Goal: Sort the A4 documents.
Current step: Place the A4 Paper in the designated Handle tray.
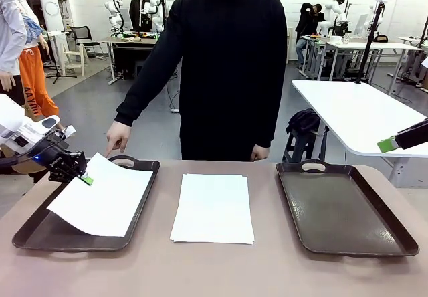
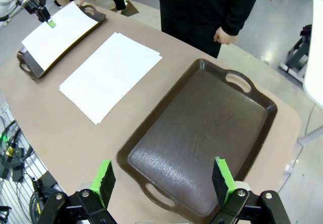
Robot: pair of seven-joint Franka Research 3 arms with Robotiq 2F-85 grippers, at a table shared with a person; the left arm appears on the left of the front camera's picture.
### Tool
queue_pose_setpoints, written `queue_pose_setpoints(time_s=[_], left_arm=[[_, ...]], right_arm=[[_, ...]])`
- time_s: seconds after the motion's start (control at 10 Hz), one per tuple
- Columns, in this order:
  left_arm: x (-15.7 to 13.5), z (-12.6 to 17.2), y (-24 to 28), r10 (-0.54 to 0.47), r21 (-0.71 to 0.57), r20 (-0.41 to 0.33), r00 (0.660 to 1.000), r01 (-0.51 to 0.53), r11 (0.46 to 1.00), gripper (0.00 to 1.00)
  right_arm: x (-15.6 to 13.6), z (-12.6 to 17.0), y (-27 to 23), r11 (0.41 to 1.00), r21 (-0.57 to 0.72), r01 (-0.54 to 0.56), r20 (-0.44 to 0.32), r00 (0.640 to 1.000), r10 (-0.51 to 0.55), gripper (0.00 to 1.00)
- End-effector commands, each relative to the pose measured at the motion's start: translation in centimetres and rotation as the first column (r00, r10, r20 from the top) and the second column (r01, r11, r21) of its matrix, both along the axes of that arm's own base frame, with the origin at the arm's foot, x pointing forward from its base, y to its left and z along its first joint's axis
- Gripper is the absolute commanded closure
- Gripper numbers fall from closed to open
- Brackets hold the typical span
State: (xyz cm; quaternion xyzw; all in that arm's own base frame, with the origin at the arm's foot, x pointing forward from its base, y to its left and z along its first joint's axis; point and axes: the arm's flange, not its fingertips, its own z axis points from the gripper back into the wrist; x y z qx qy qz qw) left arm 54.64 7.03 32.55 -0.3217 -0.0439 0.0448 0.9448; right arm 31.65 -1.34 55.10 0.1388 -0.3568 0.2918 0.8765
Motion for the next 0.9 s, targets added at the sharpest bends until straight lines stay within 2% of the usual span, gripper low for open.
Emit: queue_pose_setpoints(time_s=[0.0, 0.1, 0.2, 0.3, 0.4, 0.5, 0.6, 0.7, 0.8], left_arm=[[0.6, -0.2, -0.1, 0.012, 0.026, -0.028, 1.0, -0.011, 1.0, 0.82], [0.7, -0.1, -0.2, 0.009, 0.025, -0.024, 1.0, -0.008, 1.0, 0.8], [0.5, 0.0, -0.2, 0.008, 0.028, -0.023, 1.0, -0.008, 1.0, 0.63], [0.5, 0.1, -0.2, 0.004, 0.06, -0.019, 1.0, -0.003, 0.998, 0.61], [0.5, 0.5, -0.2, -0.006, 0.099, -0.007, 1.0, 0.006, 0.995, 0.44], [0.6, 0.9, -0.2, -0.011, 0.147, 0.004, 1.0, 0.01, 0.989, 0.56], [0.6, 1.2, -0.2, -0.015, 0.177, 0.009, 1.0, 0.013, 0.984, 0.24], [0.6, 1.4, -0.3, -0.017, 0.19, 0.01, 1.0, 0.015, 0.982, 0.37], [0.6, 1.5, -0.2, -0.016, 0.199, 0.012, 1.0, 0.013, 0.98, 0.05]], right_arm=[[0.1, -0.1, 0.0, 1.0, 0.003, 0.004, -0.005, 1.0, -0.004, 0.0], [0.1, -0.1, 0.0, 1.0, 0.003, 0.004, -0.005, 1.0, -0.004, 0.0], [0.1, -0.1, 0.0, 1.0, 0.003, 0.004, -0.005, 1.0, -0.004, 0.0], [0.1, -0.1, 0.0, 1.0, 0.003, 0.004, -0.005, 1.0, -0.004, 0.0], [0.1, -0.1, 0.0, 1.0, 0.003, 0.004, -0.005, 1.0, -0.004, 0.0], [0.1, -0.1, 0.0, 1.0, 0.003, 0.004, -0.005, 1.0, -0.004, 0.0], [0.1, -0.1, 0.0, 1.0, 0.003, 0.004, -0.005, 1.0, -0.004, 0.0], [0.1, -0.1, 0.0, 1.0, 0.003, 0.004, -0.005, 1.0, -0.004, 0.0], [0.1, -0.1, 0.0, 1.0, 0.003, 0.004, -0.005, 1.0, -0.004, 0.0]])
